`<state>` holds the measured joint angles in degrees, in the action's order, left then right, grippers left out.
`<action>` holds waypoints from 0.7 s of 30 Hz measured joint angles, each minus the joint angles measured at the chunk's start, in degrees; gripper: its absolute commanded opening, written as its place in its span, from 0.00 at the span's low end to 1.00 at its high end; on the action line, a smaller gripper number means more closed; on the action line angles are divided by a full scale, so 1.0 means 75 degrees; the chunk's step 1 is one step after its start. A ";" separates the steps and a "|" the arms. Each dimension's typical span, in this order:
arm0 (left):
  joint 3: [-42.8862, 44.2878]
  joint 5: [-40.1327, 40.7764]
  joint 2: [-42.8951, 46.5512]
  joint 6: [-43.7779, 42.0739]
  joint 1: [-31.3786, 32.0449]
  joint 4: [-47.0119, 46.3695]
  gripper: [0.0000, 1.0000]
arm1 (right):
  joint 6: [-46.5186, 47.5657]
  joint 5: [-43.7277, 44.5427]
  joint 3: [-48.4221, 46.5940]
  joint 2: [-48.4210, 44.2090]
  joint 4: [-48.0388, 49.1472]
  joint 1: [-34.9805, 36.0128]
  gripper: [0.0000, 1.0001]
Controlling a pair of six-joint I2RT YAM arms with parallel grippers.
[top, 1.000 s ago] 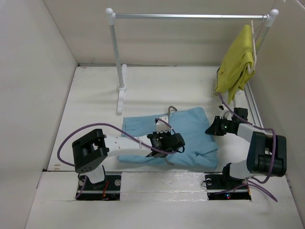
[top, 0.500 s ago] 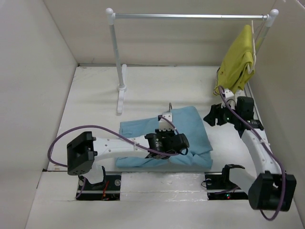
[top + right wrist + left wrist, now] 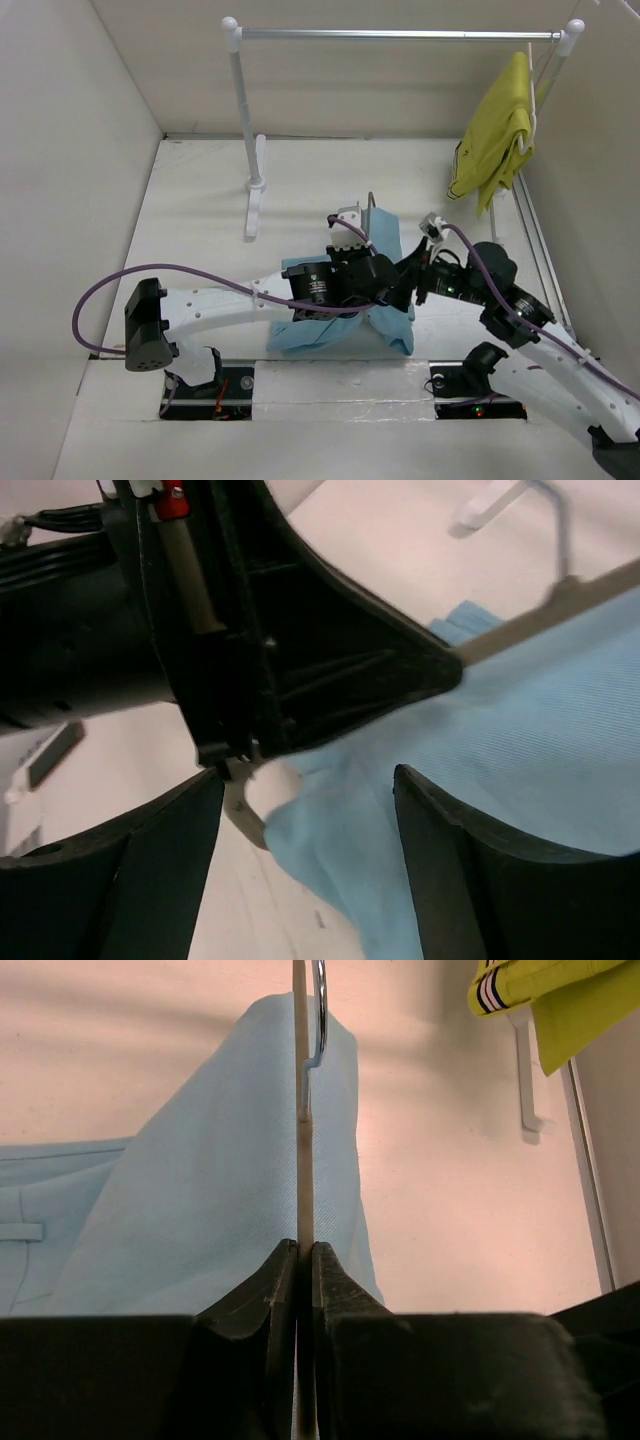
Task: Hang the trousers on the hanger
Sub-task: Place the hanger at the clothesline.
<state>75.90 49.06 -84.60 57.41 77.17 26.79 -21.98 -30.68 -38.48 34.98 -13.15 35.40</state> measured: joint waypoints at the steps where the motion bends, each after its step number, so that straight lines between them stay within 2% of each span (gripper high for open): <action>1: 0.0003 0.0041 0.0000 -0.0035 0.0000 -0.0079 0.00 | -0.0236 0.0224 0.0006 0.0125 0.0134 0.0358 0.77; 5: 0.0003 0.0093 -0.0003 -0.0143 0.0000 -0.0184 0.00 | -0.0886 0.1005 0.0006 0.0589 0.0542 0.1434 0.80; 10: 0.0003 0.0134 -0.0041 -0.0318 0.0000 -0.0428 0.00 | -0.1635 0.1574 0.0306 0.0801 0.1384 0.2034 0.80; 17: -0.0131 0.0050 -0.0096 -0.0490 0.0000 -0.0906 0.00 | -0.2337 0.2748 0.0621 0.0880 0.1620 0.2690 0.67; 21: -0.0545 -0.0169 0.0067 -0.0510 -0.0003 -0.1285 0.00 | -0.2684 0.3453 0.0924 0.0720 0.1690 0.2911 0.75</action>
<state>71.81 47.79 -84.09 53.58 77.14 17.15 -42.11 -4.78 -31.55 40.38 -0.47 57.23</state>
